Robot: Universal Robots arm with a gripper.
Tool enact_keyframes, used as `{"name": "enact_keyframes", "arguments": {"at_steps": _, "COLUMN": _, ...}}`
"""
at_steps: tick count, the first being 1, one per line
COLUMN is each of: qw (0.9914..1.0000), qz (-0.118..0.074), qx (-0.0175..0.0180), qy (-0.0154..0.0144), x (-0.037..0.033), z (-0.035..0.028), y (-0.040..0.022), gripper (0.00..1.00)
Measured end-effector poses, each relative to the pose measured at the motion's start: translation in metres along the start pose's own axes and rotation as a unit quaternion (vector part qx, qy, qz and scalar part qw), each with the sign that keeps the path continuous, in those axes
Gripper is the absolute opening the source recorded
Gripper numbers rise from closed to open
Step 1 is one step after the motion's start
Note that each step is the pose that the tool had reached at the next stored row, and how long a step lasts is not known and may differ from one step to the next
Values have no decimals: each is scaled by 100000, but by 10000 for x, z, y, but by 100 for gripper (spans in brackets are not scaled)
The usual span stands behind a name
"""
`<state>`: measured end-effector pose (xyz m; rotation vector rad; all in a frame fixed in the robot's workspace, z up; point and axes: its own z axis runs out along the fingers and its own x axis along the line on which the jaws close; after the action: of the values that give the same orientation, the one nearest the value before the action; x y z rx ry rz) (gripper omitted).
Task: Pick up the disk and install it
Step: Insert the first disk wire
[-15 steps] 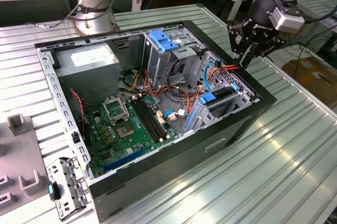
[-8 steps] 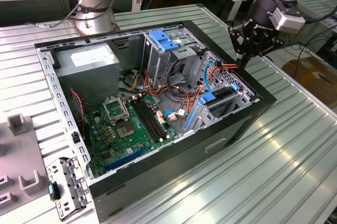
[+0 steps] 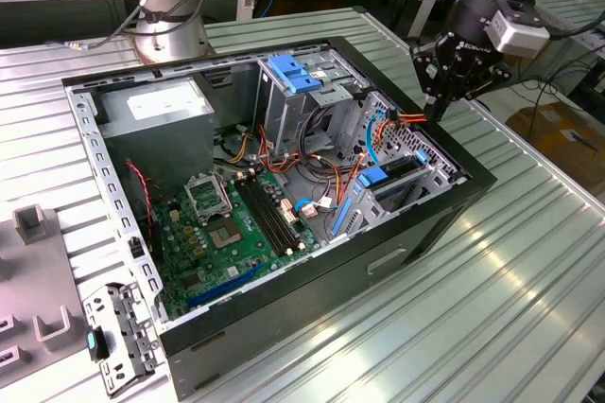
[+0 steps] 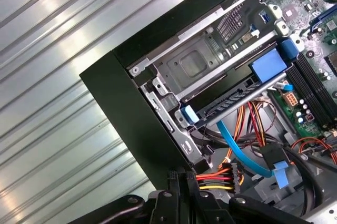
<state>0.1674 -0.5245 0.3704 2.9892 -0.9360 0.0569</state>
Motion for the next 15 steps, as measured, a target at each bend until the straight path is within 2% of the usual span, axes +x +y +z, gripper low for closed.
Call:
{"name": "enact_keyframes", "arguments": {"at_steps": 2, "qw": 100000, "qz": 144, "qx": -1, "qy": 0, "x": -32, "z": -1, "y": 26, "gripper": 16}}
{"name": "enact_keyframes", "arguments": {"at_steps": 4, "qw": 99938, "qz": 3525, "qx": -145, "qy": 20, "x": -33, "z": -1, "y": 26, "gripper": 16}}
{"name": "enact_keyframes", "arguments": {"at_steps": 5, "qw": 99921, "qz": 3976, "qx": -160, "qy": 21, "x": -33, "z": -1, "y": 26, "gripper": 16}}
{"name": "enact_keyframes", "arguments": {"at_steps": 11, "qw": 99898, "qz": 4511, "qx": -181, "qy": 25, "x": -102, "z": -3, "y": 75, "gripper": 16}}
{"name": "enact_keyframes", "arguments": {"at_steps": 15, "qw": 99644, "qz": 8424, "qx": -326, "qy": 29, "x": -103, "z": -3, "y": 75, "gripper": 16}}
